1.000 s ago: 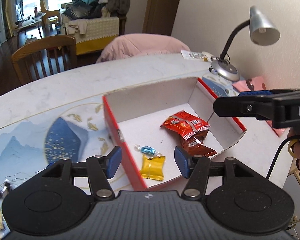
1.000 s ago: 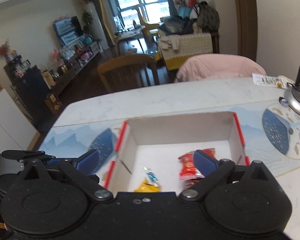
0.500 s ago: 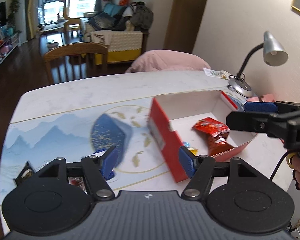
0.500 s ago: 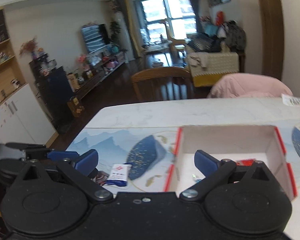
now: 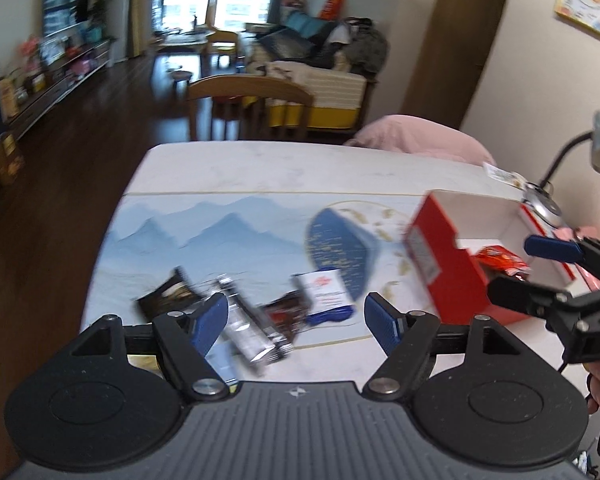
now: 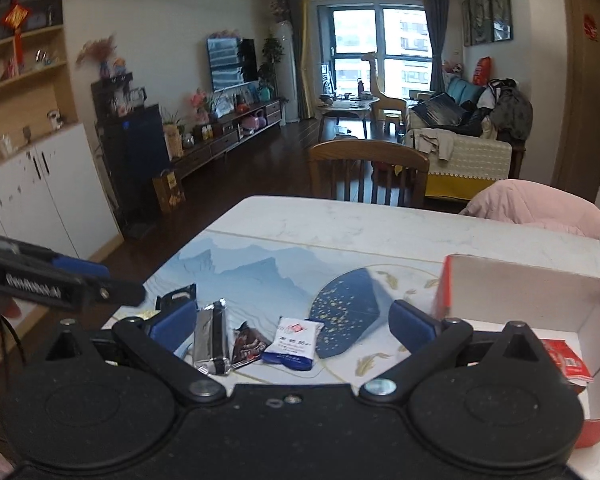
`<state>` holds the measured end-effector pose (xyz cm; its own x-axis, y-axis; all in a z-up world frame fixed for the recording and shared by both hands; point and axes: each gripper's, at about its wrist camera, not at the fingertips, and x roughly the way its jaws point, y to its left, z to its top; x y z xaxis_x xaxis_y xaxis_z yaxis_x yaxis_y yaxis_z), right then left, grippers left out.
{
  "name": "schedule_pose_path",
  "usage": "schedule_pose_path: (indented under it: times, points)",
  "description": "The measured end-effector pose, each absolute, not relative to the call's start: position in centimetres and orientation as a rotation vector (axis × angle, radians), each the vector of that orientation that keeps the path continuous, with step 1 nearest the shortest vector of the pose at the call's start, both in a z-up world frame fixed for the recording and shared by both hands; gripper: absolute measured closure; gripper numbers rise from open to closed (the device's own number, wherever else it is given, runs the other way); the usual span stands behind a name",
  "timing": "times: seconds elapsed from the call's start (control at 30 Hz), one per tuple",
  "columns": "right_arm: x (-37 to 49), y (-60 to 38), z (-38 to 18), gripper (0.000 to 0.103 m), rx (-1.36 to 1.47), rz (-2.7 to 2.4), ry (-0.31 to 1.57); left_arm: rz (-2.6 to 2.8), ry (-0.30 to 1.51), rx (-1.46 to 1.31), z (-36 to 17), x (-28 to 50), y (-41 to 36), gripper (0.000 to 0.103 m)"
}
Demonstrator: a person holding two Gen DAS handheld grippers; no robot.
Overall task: Organize snacks
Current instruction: 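Move both tools back over the snack pile on the table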
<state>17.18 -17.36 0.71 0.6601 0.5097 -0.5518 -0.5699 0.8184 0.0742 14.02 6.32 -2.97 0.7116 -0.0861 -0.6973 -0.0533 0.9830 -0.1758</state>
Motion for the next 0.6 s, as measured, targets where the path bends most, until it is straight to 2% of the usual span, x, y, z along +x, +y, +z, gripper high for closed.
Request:
schedule_pose_path:
  times: [0.27, 0.6]
  points:
    - [19.0, -13.9, -3.3, 0.000, -0.105, 0.542, 0.696, 0.093, 0.827, -0.254, -5.8, 13.1, 12.2, 0.028]
    - [23.9, -12.0, -8.1, 0.002, -0.102, 0.440, 0.823, 0.154, 0.903, -0.261, -10.1, 14.3, 14.4, 0.028]
